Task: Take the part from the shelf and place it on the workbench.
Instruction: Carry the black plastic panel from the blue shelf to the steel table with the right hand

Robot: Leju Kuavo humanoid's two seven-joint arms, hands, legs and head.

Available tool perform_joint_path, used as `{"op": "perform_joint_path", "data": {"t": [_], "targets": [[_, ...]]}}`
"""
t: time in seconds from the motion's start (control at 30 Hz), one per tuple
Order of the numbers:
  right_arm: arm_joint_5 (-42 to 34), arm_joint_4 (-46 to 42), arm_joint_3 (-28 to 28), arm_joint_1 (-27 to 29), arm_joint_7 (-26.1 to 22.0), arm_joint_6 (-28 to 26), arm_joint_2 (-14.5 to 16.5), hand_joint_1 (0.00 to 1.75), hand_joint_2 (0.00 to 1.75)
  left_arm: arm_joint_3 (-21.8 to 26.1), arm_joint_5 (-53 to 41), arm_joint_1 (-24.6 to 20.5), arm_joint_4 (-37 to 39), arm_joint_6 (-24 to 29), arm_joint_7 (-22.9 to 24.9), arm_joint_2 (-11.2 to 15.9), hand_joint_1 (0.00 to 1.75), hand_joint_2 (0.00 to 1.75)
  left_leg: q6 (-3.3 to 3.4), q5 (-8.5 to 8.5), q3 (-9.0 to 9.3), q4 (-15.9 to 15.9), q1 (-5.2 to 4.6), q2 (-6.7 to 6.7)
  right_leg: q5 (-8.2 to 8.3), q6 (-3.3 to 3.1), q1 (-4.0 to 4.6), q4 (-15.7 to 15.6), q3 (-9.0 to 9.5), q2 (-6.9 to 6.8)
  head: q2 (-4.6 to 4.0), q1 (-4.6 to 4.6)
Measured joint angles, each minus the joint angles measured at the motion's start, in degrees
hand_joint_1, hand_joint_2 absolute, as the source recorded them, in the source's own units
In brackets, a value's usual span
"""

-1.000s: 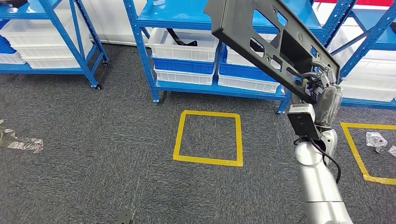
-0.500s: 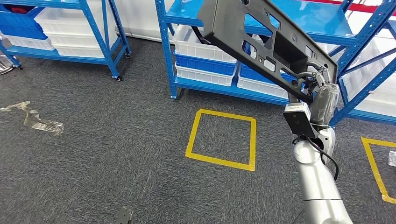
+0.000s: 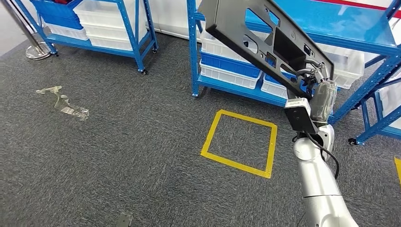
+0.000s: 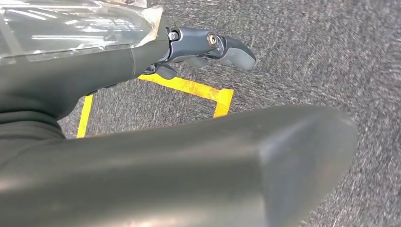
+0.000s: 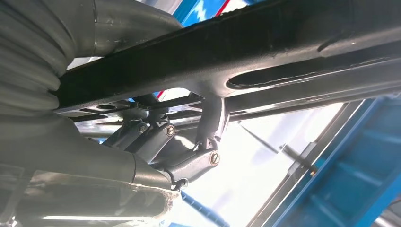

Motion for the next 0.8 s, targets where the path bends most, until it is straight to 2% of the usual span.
{"op": "perform_joint_path", "data": {"t": [0.03,0.1,0.13,0.17,0.2,0.23,0.27,0.3,0.33,0.37,0.43,0.47,0.5,0.57,0.6,0.67,0.7,0.73,0.8], "targets": [[0.0,0.1,0.1,-0.2,0.0,0.0,0.0,1.75,1.75,0.0,0.0,0.0,0.0,0.0,0.0,0.0,0.0,0.0,0.29,0.17,0.56,-1.4,-0.23,0.35,0.0,0.29,0.25,0.0,-0.03,-0.53,0.0,0.09],[-0.2,0.4,0.3,-0.7,-0.1,0.0,0.1,1.75,1.75,0.0,0.2,0.1,0.0,0.2,-0.1,0.1,0.0,0.0,1.13,0.37,0.27,-1.8,-0.57,-0.69,0.08,1.01,0.42,-0.3,0.02,-1.55,0.0,0.33],[-0.3,0.6,0.5,-0.9,-0.2,0.0,0.2,1.75,1.75,0.0,0.3,0.1,0.0,0.2,-0.2,0.1,0.0,0.0,1.6,0.62,0.25,-2.0,-0.58,-1.28,-0.14,1.33,0.33,-0.1,-0.11,-1.18,0.0,0.34],[-0.4,0.8,0.7,-1.1,-0.2,-0.1,0.3,1.75,1.75,0.0,0.4,0.2,0.0,0.3,-0.2,0.1,0.0,0.0,2.1,0.91,0.25,-2.3,-0.52,-1.85,-0.89,1.42,0.24,1.0,-0.62,-0.06,0.0,0.37],[-0.6,1.0,0.8,-1.2,-0.3,-0.1,0.3,1.75,1.75,0.1,0.5,0.1,0.0,0.3,-0.3,0.2,0.0,0.0,2.54,1.19,0.26,-2.5,-0.4,-2.45,-2.17,1.32,0.18,3.3,-1.66,1.47,0.0,0.46],[-0.7,1.2,0.9,-1.3,-0.3,-0.1,0.2,1.75,1.75,0.1,0.6,0.1,0.0,0.3,-0.4,0.2,0.0,0.0,2.85,1.39,0.18,-2.5,-0.32,-3.1,-3.87,1.03,0.09,6.9,-3.31,3.16,0.0,0.56],[-0.8,1.5,1.0,-1.3,-0.4,-0.1,0.2,1.75,1.75,0.1,0.7,0.1,0.0,0.4,-0.4,0.2,0.0,0.0,3.07,1.53,0.05,-2.5,-0.32,-3.81,-5.59,0.72,0.15,11.1,-5.22,4.18,0.0,0.63],[-0.9,1.9,1.0,-1.4,-0.4,-0.1,0.2,1.75,1.75,0.2,0.8,0.2,0.0,0.4,-0.4,0.2,0.0,0.0,3.19,1.64,-0.05,-2.5,-0.36,-4.56,-6.79,0.61,0.21,14.8,-6.94,4.61,0.0,0.69],[-0.9,2.2,1.1,-1.4,-0.5,-0.1,0.2,1.75,1.75,0.2,0.9,0.3,0.0,0.5,-0.4,0.2,0.0,0.0,3.25,1.73,-0.13,-2.5,-0.4,-5.28,-7.34,0.68,0.26,17.1,-8.05,4.78,0.0,0.69],[-0.9,2.5,1.2,-1.4,-0.5,-0.1,0.2,1.75,1.75,0.2,1.0,0.3,0.0,0.6,-0.4,0.2,0.0,0.0,3.26,1.82,-0.19,-2.5,-0.43,-5.92,-7.21,0.87,0.27,17.6,-8.33,4.84,0.0,0.69],[-0.9,3.0,1.3,-1.7,-0.6,-0.1,0.3,1.75,1.75,0.3,1.1,0.5,0.0,0.8,-0.4,0.2,0.0,0.0,3.15,2.0,-0.22,-2.5,-0.44,-7.03,-5.47,1.41,0.23,14.1,-6.67,5.0,0.0,0.69],[-0.9,3.2,1.3,-2.0,-0.7,-0.1,0.4,1.75,1.75,0.3,1.1,0.5,0.0,0.9,-0.5,0.3,0.0,0.0,3.02,2.1,-0.22,-2.5,-0.43,-7.58,-4.12,1.69,0.17,10.6,-4.96,5.43,0.0,0.7],[-0.9,3.3,1.4,-2.4,-0.7,-0.1,0.5,1.75,1.75,0.3,1.1,0.5,0.0,0.9,-0.5,0.3,0.0,0.0,2.86,2.21,-0.26,-2.5,-0.41,-8.13,-2.8,1.87,0.07,6.8,-3.03,6.45,0.0,0.7],[-0.9,3.6,1.5,-3.2,-0.7,-0.2,0.6,1.75,1.75,0.3,1.0,0.5,0.0,1.0,-0.5,0.3,0.0,0.0,2.44,2.41,-0.51,-2.3,-0.6,-9.19,-1.02,1.64,0.05,1.1,-0.14,8.27,0.0,0.66],[-0.9,3.8,1.6,-3.5,-0.7,-0.3,0.6,1.75,1.75,0.3,1.0,0.5,0.0,1.0,-0.5,0.3,0.0,0.0,2.17,2.56,-0.7,-2.3,-0.65,-9.66,-0.72,1.31,0.16,0.1,0.4,8.61,0.0,0.62],[-0.8,4.1,1.7,-3.9,-0.6,-0.4,0.9,1.75,1.75,0.3,0.8,0.6,0.0,1.3,-0.5,0.4,0.0,0.0,1.5,2.98,-1.07,-2.6,-0.56,-10.57,-0.34,0.56,0.33,-0.2,0.54,7.58,0.0,0.61],[-0.9,4.3,1.9,-4.0,-0.6,-0.3,1.1,1.75,1.75,0.3,0.9,0.7,0.0,1.6,-0.5,0.4,0.0,0.0,1.22,2.97,-1.27,-2.4,-0.52,-10.24,-0.1,0.17,0.24,-0.3,0.57,7.02,0.0,0.62],[-0.9,4.6,2.0,-4.1,-0.6,-0.2,1.3,1.75,1.75,0.3,1.0,0.9,0.0,1.8,-0.5,0.5,0.0,0.0,0.94,2.4,-1.72,-1.6,-0.54,-9.07,0.13,-0.26,0.07,-0.5,0.61,6.43,0.0,0.47],[-1.1,5.1,2.3,-4.4,-0.8,0.1,1.7,1.75,1.75,0.5,1.6,1.0,0.0,2.2,-0.6,0.6,0.0,0.0,0.44,-0.67,-3.93,3.2,-0.48,-5.69,0.35,-0.96,-0.14,-0.7,0.62,5.25,0.0,0.12]]}}
